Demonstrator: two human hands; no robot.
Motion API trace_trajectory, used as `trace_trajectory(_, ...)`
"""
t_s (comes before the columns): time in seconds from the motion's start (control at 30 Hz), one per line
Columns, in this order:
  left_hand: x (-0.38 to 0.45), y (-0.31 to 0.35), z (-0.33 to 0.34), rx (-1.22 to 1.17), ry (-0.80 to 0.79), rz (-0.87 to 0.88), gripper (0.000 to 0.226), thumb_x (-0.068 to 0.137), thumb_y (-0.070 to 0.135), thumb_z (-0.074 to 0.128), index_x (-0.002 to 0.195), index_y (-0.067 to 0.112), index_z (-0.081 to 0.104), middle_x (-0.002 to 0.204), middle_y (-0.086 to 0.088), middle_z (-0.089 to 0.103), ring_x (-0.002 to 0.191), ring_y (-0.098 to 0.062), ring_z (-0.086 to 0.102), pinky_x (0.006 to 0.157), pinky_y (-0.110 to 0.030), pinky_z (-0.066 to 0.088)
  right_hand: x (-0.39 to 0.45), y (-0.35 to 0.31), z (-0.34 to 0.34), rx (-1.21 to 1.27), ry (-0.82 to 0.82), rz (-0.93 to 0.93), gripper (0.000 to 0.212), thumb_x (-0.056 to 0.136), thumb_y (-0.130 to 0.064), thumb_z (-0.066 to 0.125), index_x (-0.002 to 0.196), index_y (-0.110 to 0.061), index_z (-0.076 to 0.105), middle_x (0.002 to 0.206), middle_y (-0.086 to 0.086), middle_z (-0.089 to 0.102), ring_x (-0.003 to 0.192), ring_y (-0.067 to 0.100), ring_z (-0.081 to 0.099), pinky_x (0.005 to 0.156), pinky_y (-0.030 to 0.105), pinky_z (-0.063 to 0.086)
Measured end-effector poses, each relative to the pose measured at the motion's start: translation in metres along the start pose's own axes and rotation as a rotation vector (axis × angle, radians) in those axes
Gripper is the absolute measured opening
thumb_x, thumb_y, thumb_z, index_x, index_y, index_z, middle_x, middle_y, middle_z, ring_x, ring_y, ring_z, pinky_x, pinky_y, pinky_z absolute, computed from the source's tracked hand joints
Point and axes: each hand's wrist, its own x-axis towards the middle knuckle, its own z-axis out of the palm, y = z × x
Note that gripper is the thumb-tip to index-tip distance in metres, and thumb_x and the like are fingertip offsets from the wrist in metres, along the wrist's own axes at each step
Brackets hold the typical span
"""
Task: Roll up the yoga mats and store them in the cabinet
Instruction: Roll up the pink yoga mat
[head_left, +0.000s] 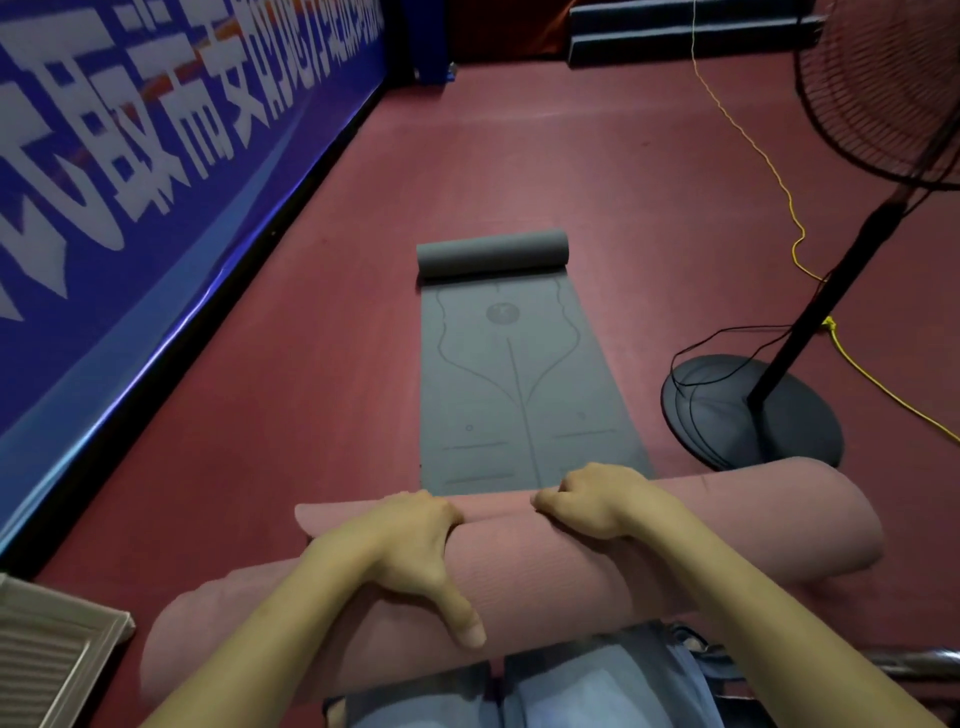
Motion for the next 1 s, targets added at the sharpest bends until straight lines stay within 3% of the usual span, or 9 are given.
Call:
trace_trajectory(0.1,0.004,-0.003,0.002,-0.079,-0.064,-0.031,0.083,0.032,0.078,0.088,0.100,0.039,0.060,0.101,0.022,0.068,0.090,-0.006,0.065,0.081,-0.028,0.056,0.007,0.001,0.002,0.004,-0.065,0.011,0.072,0.096,-0.067,0.031,0.132,-0.015,0.064,0.144,0.017,0.056,0.131,0.033,0.054,0.105,0.042,0.043)
trace_trajectory(0.2,0.010,-0.011,0.007,-0.160,-0.076,-0.003,0.097,0.035,0.071,0.090,0.121,0.037,0.063,0.127,0.021,0.066,0.114,-0.004,0.062,0.101,-0.029,0.051,0.018,0.002,0.005,0.020,-0.037,0.036,0.074,0.093,-0.069,0.031,0.134,-0.016,0.063,0.146,0.014,0.056,0.133,0.032,0.053,0.106,0.042,0.041)
trace_trajectory(0.27,0.015,-0.014,0.006,-0.077,-0.094,0.020,0.122,0.039,0.076,0.084,0.148,0.032,0.050,0.163,0.008,0.036,0.150,-0.013,0.031,0.125,-0.041,0.025,0.027,0.003,0.007,0.023,-0.017,0.008,0.072,0.093,-0.068,0.031,0.140,-0.022,0.059,0.154,0.011,0.047,0.141,0.029,0.043,0.111,0.044,0.037)
trace_trajectory(0.33,0.020,-0.017,0.004,-0.049,-0.080,0.025,0.129,0.043,0.079,0.081,0.155,0.031,0.040,0.171,0.007,0.008,0.157,-0.014,0.002,0.128,-0.048,0.002,0.033,0.002,0.007,0.016,-0.019,-0.021,0.070,0.095,-0.067,0.031,0.149,-0.027,0.050,0.165,0.008,0.027,0.153,0.026,0.021,0.120,0.047,0.026)
trace_trajectory(0.4,0.024,-0.021,-0.001,-0.119,-0.036,0.038,0.127,0.035,0.082,0.083,0.149,0.039,0.047,0.165,0.017,0.023,0.153,-0.014,0.022,0.126,-0.044,0.017,0.037,0.002,0.007,0.016,0.035,-0.001,0.065,0.097,-0.064,0.032,0.147,-0.028,0.052,0.162,0.010,0.032,0.150,0.028,0.023,0.117,0.047,0.025)
trace_trajectory(0.5,0.028,-0.031,-0.007,-0.247,0.083,0.081,0.111,0.033,0.081,0.086,0.133,0.041,0.060,0.135,0.030,0.052,0.125,0.001,0.052,0.110,-0.034,0.044,0.041,0.003,0.007,0.041,0.173,0.056,0.061,0.098,-0.059,0.031,0.138,-0.025,0.062,0.146,0.012,0.045,0.138,0.030,0.033,0.109,0.045,0.032)
trace_trajectory(0.63,0.028,-0.037,-0.002,-0.264,0.187,0.089,0.094,0.043,0.077,0.087,0.128,0.044,0.064,0.132,0.029,0.058,0.123,0.005,0.054,0.110,-0.033,0.044,0.045,0.004,0.006,0.071,0.151,0.079,0.060,0.099,-0.057,0.031,0.140,-0.024,0.060,0.143,0.013,0.047,0.136,0.031,0.035,0.108,0.045,0.033)
trace_trajectory(0.83,0.023,-0.048,0.000,-0.307,0.356,0.055,0.070,0.059,0.074,0.084,0.121,0.043,0.072,0.119,0.025,0.070,0.110,0.009,0.061,0.103,-0.032,0.049,0.033,-0.006,0.017,0.003,0.266,0.064,0.059,0.101,-0.055,0.024,0.132,-0.027,0.067,0.141,0.007,0.053,0.134,0.028,0.039,0.106,0.043,0.033)
trace_trajectory(1.0,0.006,-0.012,-0.016,-0.014,0.240,-0.032,0.079,0.066,0.077,0.073,0.135,0.038,0.064,0.128,0.007,0.071,0.115,-0.015,0.065,0.098,-0.035,0.051,0.023,-0.004,0.026,0.023,0.358,0.066,0.058,0.102,-0.055,0.023,0.127,-0.030,0.068,0.134,0.001,0.059,0.130,0.025,0.045,0.103,0.042,0.036)
